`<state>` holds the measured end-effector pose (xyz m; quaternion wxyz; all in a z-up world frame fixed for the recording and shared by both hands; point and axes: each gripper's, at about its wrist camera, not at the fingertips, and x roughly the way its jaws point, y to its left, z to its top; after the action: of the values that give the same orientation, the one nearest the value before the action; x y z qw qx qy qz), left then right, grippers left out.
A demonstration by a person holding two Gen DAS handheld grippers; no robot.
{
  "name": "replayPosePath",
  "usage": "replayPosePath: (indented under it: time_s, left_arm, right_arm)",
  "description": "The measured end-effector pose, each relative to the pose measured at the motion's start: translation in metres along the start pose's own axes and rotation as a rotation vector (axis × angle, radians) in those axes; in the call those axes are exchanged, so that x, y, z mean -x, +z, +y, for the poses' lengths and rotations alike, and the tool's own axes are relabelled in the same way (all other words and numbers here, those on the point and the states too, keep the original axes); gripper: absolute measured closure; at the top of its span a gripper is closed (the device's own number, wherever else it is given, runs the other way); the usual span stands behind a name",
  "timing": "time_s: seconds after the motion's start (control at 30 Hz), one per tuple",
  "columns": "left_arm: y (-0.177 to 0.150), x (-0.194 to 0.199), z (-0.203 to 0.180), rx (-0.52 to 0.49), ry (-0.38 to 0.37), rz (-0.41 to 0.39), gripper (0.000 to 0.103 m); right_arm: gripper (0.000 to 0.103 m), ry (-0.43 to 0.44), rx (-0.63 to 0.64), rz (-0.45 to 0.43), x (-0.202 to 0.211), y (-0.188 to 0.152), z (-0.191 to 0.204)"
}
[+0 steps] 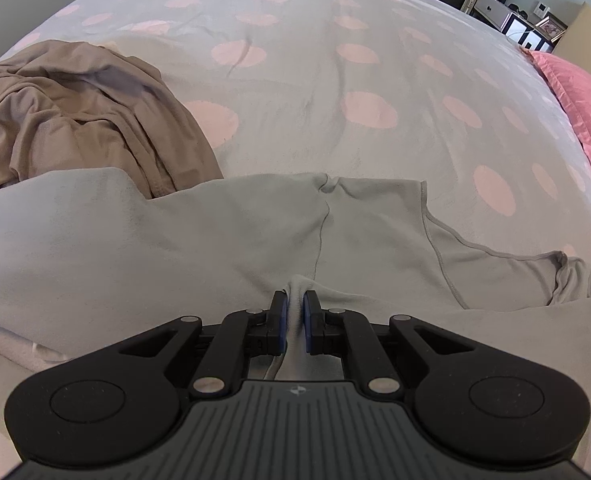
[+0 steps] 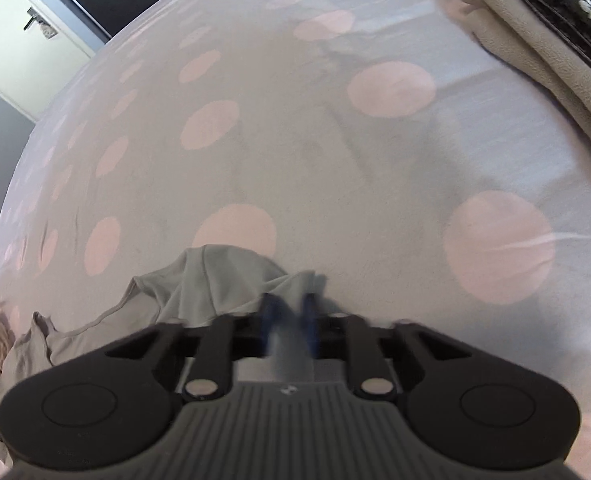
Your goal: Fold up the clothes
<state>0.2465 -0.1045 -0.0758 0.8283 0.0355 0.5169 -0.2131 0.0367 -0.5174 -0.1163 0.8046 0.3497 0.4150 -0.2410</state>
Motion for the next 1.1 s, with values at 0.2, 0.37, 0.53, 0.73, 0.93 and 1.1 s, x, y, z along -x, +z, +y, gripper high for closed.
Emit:
replayPosePath:
  time_s: [0.2,0.37,0.53,0.73,0.93,1.1]
  left_arm:
    - [0.003,0.006,-0.007,-0.034,0.013,-0.056,0.097]
    - [0.002,-0.001,-0.008,-0.042,0.022,-0.032,0.096]
    - [0.003,0.005,-0.002,-0.004,0.027,-0.058,0.078]
    - [-0.005,0.018,0.005,0.013,-0.014,-0.027,0.067]
    - [-0.026,0.019,0.002,-0.007,-0.066,0.035,0.064]
    - [-0.035,0.014,-0.009,-0.068,-0.053,0.031,0.083]
  right_arm:
    - [0.101,-0.084,0.053,-0.114,0.014,0.009,0.008]
    - [0.099,-0.109,0.049,-0.061,0.004,0.007,0.003]
    - [0.074,-0.114,0.018,-0.081,0.02,0.005,-0.005]
    - [0.074,-0.038,0.071,0.006,0.037,-0.022,-0.004]
    - [0.074,0.016,0.102,0.093,0.045,-0.061,-0.008]
    - [0.081,-0.017,0.156,0.137,0.041,-0.084,-0.002]
